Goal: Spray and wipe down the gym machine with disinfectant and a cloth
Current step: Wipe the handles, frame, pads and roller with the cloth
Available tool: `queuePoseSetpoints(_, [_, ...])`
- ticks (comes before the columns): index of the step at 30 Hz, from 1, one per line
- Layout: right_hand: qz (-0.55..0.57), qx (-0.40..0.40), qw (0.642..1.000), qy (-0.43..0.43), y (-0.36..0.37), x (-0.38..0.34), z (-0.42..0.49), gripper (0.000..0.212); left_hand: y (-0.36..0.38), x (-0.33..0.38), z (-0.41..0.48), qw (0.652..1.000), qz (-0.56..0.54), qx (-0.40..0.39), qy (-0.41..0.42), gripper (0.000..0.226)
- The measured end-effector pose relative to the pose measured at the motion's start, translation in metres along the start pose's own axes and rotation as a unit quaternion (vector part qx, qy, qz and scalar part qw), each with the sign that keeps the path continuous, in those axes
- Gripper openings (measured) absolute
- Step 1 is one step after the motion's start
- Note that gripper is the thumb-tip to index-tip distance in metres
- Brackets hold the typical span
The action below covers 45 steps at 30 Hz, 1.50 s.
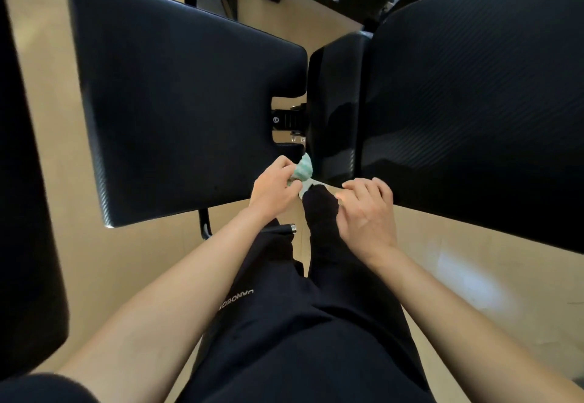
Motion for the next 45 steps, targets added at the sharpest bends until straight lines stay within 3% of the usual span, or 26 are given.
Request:
queuePoseSetpoints(3, [0.177, -0.087, 0.968, 0.154, 0.013, -0.013, 0.019, 0.051, -0.021, 0.018, 0.005, 0.975, -0.182, -0.036, -0.119, 0.038])
queuePoseSetpoints(5, [0.293, -0.155, 0.901, 0.279, 0.02, -0.018, 0.036, 0.073, -0.034, 0.027, 0.005, 0.946, -0.277, -0.037, -0.165, 0.05])
queuePoseSetpoints(7, [0.361, -0.189, 0.848, 0.338, 0.022, -0.023, 0.057, 0.08, -0.044, 0.032, 0.005, 0.932, -0.308, -0.045, -0.187, 0.049])
queuePoseSetpoints(9, [0.401, -0.204, 0.824, 0.346, 0.019, -0.028, 0.077, 0.071, -0.055, 0.038, 0.009, 0.928, -0.317, -0.049, -0.191, 0.04])
queuePoseSetpoints(12, [0.449, -0.198, 0.803, 0.337, 0.019, -0.034, 0.106, 0.039, -0.074, 0.046, 0.026, 0.935, -0.311, -0.022, -0.171, 0.024])
queuePoseSetpoints(17, [0.466, -0.139, 0.791, 0.371, 0.026, -0.041, 0.158, 0.009, -0.107, 0.049, 0.065, 0.951, -0.25, 0.089, -0.158, 0.021])
queuePoseSetpoints(20, [0.461, -0.116, 0.791, 0.384, 0.035, -0.042, 0.191, 0.014, -0.122, 0.044, 0.087, 0.935, -0.244, 0.168, -0.192, 0.024])
queuePoseSetpoints(24, [0.458, -0.107, 0.797, 0.378, 0.052, -0.04, 0.23, 0.042, -0.126, 0.035, 0.121, 0.921, -0.229, 0.222, -0.222, 0.031])
queuePoseSetpoints(28, [0.448, -0.076, 0.8, 0.391, 0.074, -0.029, 0.265, 0.024, -0.128, 0.03, 0.155, 0.907, -0.222, 0.263, -0.243, 0.028])
queuePoseSetpoints(31, [0.5, -0.092, 0.755, 0.413, 0.089, -0.031, 0.28, 0.018, -0.121, 0.029, 0.176, 0.875, -0.293, 0.248, -0.295, 0.026])
queuePoseSetpoints(35, [0.592, -0.19, 0.675, 0.398, 0.11, -0.042, 0.278, 0.042, -0.11, 0.027, 0.201, 0.84, -0.35, 0.234, -0.342, 0.03])
queuePoseSetpoints(38, [0.554, -0.209, 0.696, 0.406, 0.124, -0.043, 0.272, 0.017, -0.106, 0.02, 0.217, 0.839, -0.344, 0.231, -0.352, 0.03])
queuePoseSetpoints(41, [0.513, -0.137, 0.714, 0.456, 0.138, -0.037, 0.272, 0.009, -0.104, 0.009, 0.231, 0.846, -0.329, 0.234, -0.349, 0.027])
queuePoseSetpoints(43, [0.492, -0.092, 0.727, 0.47, 0.147, -0.034, 0.273, 0.008, -0.106, 0.003, 0.238, 0.862, -0.306, 0.239, -0.326, 0.023])
queuePoseSetpoints(45, [0.441, -0.057, 0.764, 0.467, 0.158, -0.033, 0.275, 0.005, -0.108, -0.004, 0.242, 0.898, -0.239, 0.246, -0.276, 0.018])
Point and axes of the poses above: each hand's wrist, its own z-axis towards the middle knuckle, its own y-axis out of the palm, x = y × z, the point moved 3 cm from there along z, towards the middle knuckle, and after that the axes turned 15 degrees about x, right-handed, at the moved point
